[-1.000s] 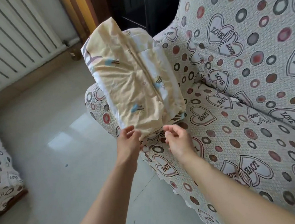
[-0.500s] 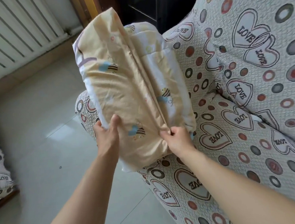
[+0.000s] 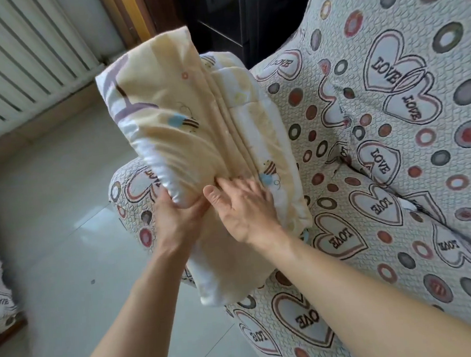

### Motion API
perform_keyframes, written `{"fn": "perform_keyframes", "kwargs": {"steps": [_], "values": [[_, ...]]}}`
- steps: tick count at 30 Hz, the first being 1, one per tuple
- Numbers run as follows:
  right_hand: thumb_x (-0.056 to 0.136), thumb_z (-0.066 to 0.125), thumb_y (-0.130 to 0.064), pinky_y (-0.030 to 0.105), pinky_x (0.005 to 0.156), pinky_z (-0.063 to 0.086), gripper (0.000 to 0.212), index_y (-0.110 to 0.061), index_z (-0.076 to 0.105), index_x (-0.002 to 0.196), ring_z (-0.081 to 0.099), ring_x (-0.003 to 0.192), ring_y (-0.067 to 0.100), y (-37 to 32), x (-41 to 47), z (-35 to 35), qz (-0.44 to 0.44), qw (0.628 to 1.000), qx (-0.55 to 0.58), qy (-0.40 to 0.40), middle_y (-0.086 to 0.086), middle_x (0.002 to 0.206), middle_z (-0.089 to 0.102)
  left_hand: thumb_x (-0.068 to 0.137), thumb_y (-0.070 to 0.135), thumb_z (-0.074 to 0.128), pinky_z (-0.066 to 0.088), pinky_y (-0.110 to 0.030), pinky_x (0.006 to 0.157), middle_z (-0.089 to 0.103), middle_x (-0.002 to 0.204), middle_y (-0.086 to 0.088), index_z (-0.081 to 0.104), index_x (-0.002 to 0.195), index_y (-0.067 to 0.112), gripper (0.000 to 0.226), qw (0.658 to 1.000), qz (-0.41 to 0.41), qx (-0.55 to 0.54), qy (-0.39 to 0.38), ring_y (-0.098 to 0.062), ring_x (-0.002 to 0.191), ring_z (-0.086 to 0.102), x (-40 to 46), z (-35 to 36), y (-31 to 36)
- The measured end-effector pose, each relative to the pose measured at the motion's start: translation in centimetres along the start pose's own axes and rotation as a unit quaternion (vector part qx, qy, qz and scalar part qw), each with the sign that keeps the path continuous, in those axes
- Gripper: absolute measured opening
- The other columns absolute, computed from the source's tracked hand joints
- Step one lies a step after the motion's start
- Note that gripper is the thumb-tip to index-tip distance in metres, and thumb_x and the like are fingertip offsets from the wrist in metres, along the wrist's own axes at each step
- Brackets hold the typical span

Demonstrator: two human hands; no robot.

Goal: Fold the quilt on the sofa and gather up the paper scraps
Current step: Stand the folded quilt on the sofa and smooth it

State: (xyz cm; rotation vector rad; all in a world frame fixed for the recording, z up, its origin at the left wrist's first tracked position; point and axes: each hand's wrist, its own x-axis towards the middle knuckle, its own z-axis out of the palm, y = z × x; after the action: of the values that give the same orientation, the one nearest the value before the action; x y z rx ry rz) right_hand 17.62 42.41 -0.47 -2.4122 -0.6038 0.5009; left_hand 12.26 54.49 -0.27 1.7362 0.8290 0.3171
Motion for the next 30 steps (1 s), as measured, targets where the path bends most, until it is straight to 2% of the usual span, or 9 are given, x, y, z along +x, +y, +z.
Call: {"fn": "perform_keyframes", "kwargs": {"steps": [3,5,10,12,15,17,20,24,30], "values": [[0.082,0.011,-0.076,0.045,0.109,0.028,0.081,-0.025,0.05,0.132,0.03,0.133,0.026,-0.1,-0.5,-1.4,0.006,0.992,-0.011,0.128,0.006,0.142,0.041,0.074,0.044,0.076,0.058,-0.04,0.079,0.074,0.091,0.006,0.056,0.109,0.034,0.042,0.996,0.042,0.081,0.013,-0.017,0.083,0.072,-1.1,1.9,0.6],[0.082,0.026,-0.078,0.044,0.105,0.035,0.082,-0.021,0.042,0.138,0.042,0.127,0.027,-0.7,-0.5,-2.7,0.011,0.986,0.067,0.153,0.006,0.137,0.046,0.08,0.043,0.07,0.053,-0.036,0.076,0.072,0.09,0.006,0.052,0.108,0.036,0.034,0.988,0.087,0.124,0.017,-0.021,0.084,0.07,-2.1,3.4,1.2],[0.075,0.06,-0.069,0.044,0.097,0.045,0.1,-0.021,0.014,0.149,0.054,0.117,0.035,-1.0,0.3,-4.6,0.07,0.987,0.081,0.119,0.011,0.138,0.048,0.086,0.03,0.065,0.046,-0.025,0.092,0.062,0.117,0.017,0.055,0.125,0.034,0.041,0.981,0.17,0.088,-0.017,0.009,0.098,0.058,-5.5,7.0,2.4],[0.077,0.064,-0.057,0.041,0.089,0.049,0.081,-0.024,0.028,0.142,0.059,0.11,0.034,0.4,0.8,-5.8,0.1,0.976,0.114,0.154,0.007,0.126,0.059,0.077,0.039,0.064,0.051,-0.035,0.085,0.067,0.108,0.009,0.056,0.115,0.033,0.039,0.976,0.182,0.092,-0.076,-0.003,0.094,0.063,-5.8,8.0,2.1],[0.083,0.06,-0.031,0.039,0.083,0.051,0.042,-0.03,0.052,0.125,0.063,0.101,0.031,2.8,1.5,-7.1,0.14,0.957,0.182,0.177,0.003,0.109,0.068,0.07,0.04,0.073,0.046,-0.016,0.084,0.065,0.106,0.003,0.059,0.128,0.018,0.064,0.969,0.162,0.075,-0.169,-0.013,0.097,0.061,-5.7,8.5,1.7],[0.082,0.058,-0.026,0.041,0.082,0.053,0.031,-0.026,0.06,0.113,0.065,0.094,0.029,4.3,1.6,-7.2,0.157,0.94,0.235,0.189,0.002,0.099,0.07,0.079,0.024,0.073,0.048,-0.018,0.086,0.067,0.106,0.0,0.064,0.125,0.024,0.047,0.979,0.128,-0.002,-0.156,-0.007,0.095,0.063,-5.3,8.5,1.8],[0.079,0.064,-0.022,0.039,0.075,0.056,0.017,-0.018,0.068,0.095,0.069,0.082,0.022,6.3,1.4,-7.2,0.185,0.9,0.33,0.218,-0.001,0.085,0.072,0.094,0.016,0.061,0.052,-0.025,0.089,0.062,0.123,0.002,0.062,0.123,0.031,0.033,0.992,0.065,-0.071,-0.087,0.003,0.105,0.059,-4.0,8.9,1.8],[0.08,0.069,-0.008,0.017,0.059,0.05,0.011,-0.017,0.071,0.073,0.066,0.063,0.004,8.3,0.0,-8.1,0.198,0.823,0.478,0.235,-0.008,0.07,0.071,0.094,0.037,0.058,0.034,-0.034,0.112,0.033,0.157,0.005,0.035,0.148,0.035,0.058,0.983,0.018,-0.088,-0.158,-0.009,0.142,0.033,-2.3,10.8,2.3],[0.076,0.071,-0.018,0.024,0.06,0.049,0.023,-0.013,0.071,0.098,0.07,0.08,0.023,12.2,-1.7,-9.6,0.31,0.716,0.567,0.264,0.006,0.089,0.073,0.083,0.063,0.056,0.015,-0.041,0.123,0.015,0.16,0.018,0.018,0.152,0.04,0.082,0.959,0.178,0.054,-0.214,0.001,0.147,0.01,-1.3,14.9,2.9]]}}
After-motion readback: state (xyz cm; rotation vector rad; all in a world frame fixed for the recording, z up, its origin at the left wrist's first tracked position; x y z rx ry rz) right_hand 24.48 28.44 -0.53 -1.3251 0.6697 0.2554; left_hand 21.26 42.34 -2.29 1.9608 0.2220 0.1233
